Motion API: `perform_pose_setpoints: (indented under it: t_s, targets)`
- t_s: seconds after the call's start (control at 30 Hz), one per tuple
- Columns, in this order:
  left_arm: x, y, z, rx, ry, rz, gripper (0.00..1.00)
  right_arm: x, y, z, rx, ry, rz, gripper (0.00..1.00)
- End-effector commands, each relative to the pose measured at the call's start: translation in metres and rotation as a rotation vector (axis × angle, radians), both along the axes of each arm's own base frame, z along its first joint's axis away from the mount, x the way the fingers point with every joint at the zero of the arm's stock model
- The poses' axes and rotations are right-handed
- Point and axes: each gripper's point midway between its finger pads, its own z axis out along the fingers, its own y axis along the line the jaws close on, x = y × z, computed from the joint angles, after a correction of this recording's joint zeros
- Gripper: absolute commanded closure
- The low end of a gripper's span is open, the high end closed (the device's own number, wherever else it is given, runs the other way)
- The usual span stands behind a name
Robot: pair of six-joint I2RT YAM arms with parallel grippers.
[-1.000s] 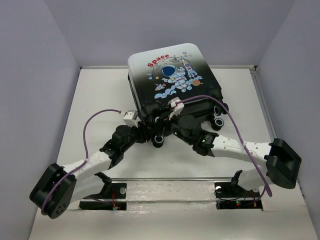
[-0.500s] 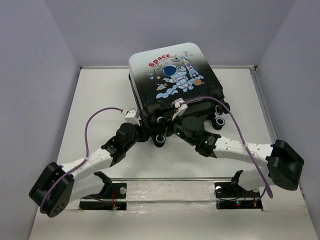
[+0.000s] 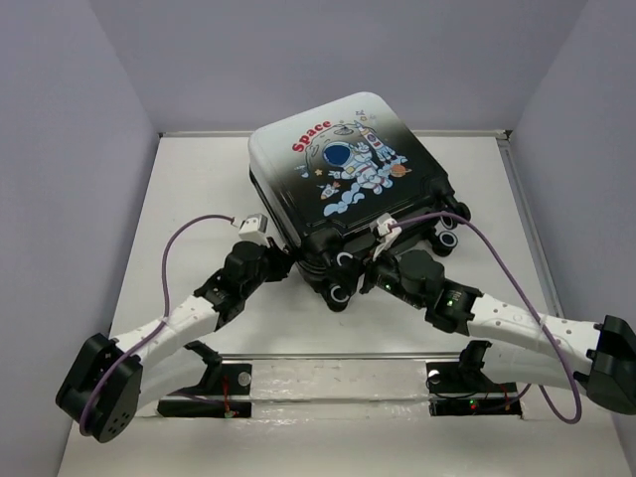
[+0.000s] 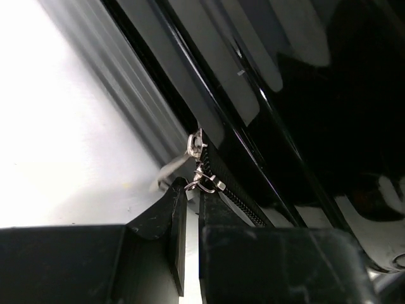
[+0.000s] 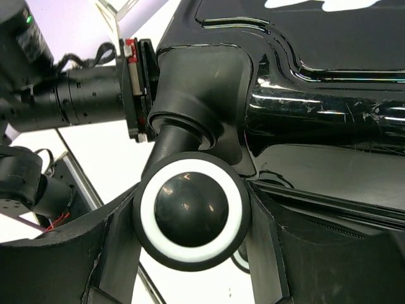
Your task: Pack the luggage
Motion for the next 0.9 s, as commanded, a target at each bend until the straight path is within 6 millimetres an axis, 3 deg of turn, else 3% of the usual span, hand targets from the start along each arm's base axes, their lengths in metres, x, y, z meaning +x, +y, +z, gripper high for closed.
perform_pose_setpoints:
  t_s: [0.0,0.03,0.17,0.2,0.23,0.27,0.3,0.37,0.4,0.47,0.53,0.57,0.6,0.63,0.67,0.7,0.73,0.87]
  targets:
    - [0.069,0.101,0.036,0.066,-0.113,0.479,0.94,-0.007,-0.008,0.040,0.099,-0.022,0.006,0.93]
    - [0.078,0.100,0.050,0.033,-0.127,0.484,0.94,-0.009,-0.005,0.037,0.097,-0.012,0.024,0.93]
    - [0.087,0.096,0.066,-0.060,-0.125,0.485,0.94,-0.011,0.002,0.036,0.108,-0.003,0.048,0.93]
    - [0.084,0.092,0.080,-0.103,-0.155,0.464,0.86,-0.011,0.006,0.031,0.101,0.007,0.058,0.93]
    - [0.079,0.086,0.087,-0.129,-0.167,0.438,0.66,-0.011,0.009,0.031,0.099,0.011,0.067,0.93]
    - [0.072,0.083,0.093,-0.153,-0.180,0.424,0.57,-0.012,0.013,0.035,0.107,0.005,0.085,0.93]
    - [0.059,0.085,0.117,-0.193,-0.235,0.413,0.48,-0.014,0.020,0.031,0.095,0.013,0.104,0.93]
    - [0.041,0.088,0.145,-0.236,-0.300,0.393,0.18,-0.016,0.030,0.038,0.102,0.005,0.128,0.93]
    - [0.022,0.094,0.172,-0.270,-0.369,0.381,0.03,-0.013,0.035,0.035,0.087,0.009,0.133,0.93]
    - [0.001,0.100,0.210,-0.306,-0.461,0.354,0.01,-0.017,0.048,0.050,0.104,-0.011,0.162,0.93]
    - [-0.024,0.110,0.246,-0.327,-0.539,0.345,0.01,-0.016,0.060,0.052,0.098,-0.009,0.176,0.93]
    - [-0.033,0.114,0.258,-0.338,-0.564,0.345,0.01,-0.020,0.069,0.068,0.118,-0.029,0.197,0.92]
    - [-0.038,0.115,0.259,-0.327,-0.555,0.343,0.01,-0.022,0.076,0.072,0.119,-0.031,0.207,0.85]
    - [-0.042,0.115,0.266,-0.320,-0.569,0.327,0.01,-0.019,0.082,0.060,0.071,-0.008,0.195,0.57]
    - [-0.049,0.116,0.283,-0.325,-0.604,0.314,0.01,-0.013,0.082,0.061,0.041,-0.011,0.169,0.40]
    - [-0.051,0.114,0.279,-0.299,-0.578,0.297,0.01,-0.013,0.085,0.063,0.017,-0.016,0.159,0.25]
    - [-0.053,0.112,0.281,-0.288,-0.573,0.279,0.01,-0.013,0.084,0.069,-0.011,-0.017,0.141,0.00]
    - [-0.061,0.106,0.289,-0.227,-0.559,0.217,0.01,-0.006,0.047,0.095,-0.040,-0.062,0.033,0.00]
